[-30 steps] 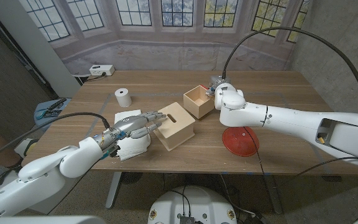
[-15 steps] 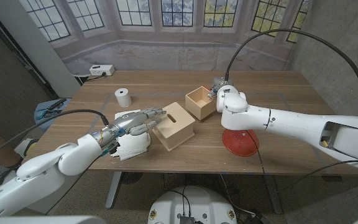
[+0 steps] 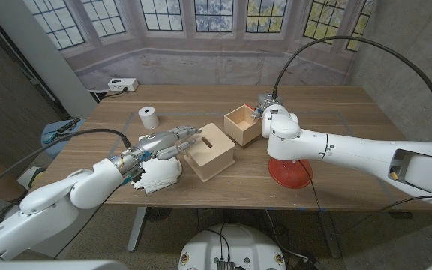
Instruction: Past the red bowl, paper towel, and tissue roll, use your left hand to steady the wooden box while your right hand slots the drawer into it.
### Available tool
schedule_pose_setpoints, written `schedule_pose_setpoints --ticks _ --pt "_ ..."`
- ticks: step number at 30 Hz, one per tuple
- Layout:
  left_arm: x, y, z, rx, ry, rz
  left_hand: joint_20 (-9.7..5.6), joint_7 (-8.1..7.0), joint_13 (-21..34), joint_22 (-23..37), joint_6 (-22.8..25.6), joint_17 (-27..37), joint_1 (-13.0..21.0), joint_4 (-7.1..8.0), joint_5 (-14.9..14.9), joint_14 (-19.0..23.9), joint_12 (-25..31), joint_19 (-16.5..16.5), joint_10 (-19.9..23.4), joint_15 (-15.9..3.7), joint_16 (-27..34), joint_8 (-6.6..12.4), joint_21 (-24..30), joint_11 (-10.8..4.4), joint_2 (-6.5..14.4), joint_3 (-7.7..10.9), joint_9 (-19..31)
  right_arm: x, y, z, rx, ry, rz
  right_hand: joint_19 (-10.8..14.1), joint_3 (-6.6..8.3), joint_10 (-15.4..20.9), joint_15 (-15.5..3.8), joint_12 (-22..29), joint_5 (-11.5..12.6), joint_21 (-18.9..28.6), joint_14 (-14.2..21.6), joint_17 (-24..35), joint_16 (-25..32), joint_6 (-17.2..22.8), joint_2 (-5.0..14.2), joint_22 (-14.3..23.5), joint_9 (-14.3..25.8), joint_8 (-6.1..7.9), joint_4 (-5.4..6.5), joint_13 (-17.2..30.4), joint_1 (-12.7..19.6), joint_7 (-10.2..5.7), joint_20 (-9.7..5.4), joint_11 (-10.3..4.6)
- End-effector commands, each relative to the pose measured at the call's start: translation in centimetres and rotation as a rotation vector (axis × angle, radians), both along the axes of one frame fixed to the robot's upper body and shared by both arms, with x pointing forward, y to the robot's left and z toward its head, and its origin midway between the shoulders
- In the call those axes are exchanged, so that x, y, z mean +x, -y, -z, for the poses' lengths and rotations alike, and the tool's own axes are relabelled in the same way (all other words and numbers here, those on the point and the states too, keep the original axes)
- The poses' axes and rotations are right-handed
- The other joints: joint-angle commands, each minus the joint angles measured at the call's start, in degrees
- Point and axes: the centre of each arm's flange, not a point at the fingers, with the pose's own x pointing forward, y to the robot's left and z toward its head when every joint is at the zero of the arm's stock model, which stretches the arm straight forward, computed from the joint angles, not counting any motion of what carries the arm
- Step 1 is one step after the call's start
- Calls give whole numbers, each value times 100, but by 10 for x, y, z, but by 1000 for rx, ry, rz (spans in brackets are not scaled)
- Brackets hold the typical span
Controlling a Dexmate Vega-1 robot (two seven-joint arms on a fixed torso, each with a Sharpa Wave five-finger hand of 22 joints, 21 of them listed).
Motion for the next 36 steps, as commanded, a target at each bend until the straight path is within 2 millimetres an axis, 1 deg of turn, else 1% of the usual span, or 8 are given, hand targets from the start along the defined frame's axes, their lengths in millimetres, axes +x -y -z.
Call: schedule_pose_setpoints --ticks 1,14,36 --pt "3 -1 0 0 3 1 -43 -9 28 -4 65 -1 3 15 -1 54 -10 34 32 -20 -17 -8 -6 -8 -29 37 18 -6 -4 8 2 -12 -1 50 -28 124 -594 28 36 9 61 19 -8 406 135 30 29 17 -9 36 160 -358 -111 -62" --pt "6 -1 5 1 0 4 -31 -5 28 -4 62 -1 0 17 -1 52 -11 31 33 -5 -18 -11 -8 -9 -29 51 19 -13 -9 14 20 -20 -6 53 -44 128 -593 25 35 5 76 16 -18 415 139 30 29 4 -1 44 167 -369 -108 -59" --pt "4 0 18 -10 24 5 -41 -3 29 -4 89 -1 -3 18 -3 54 -10 36 44 -6 -18 -3 -6 -20 -28 79 22 -23 -20 24 51 -42 -24 54 -69 145 -592 22 34 0 84 11 -38 440 145 29 30 -13 6 52 182 -358 -106 -50"
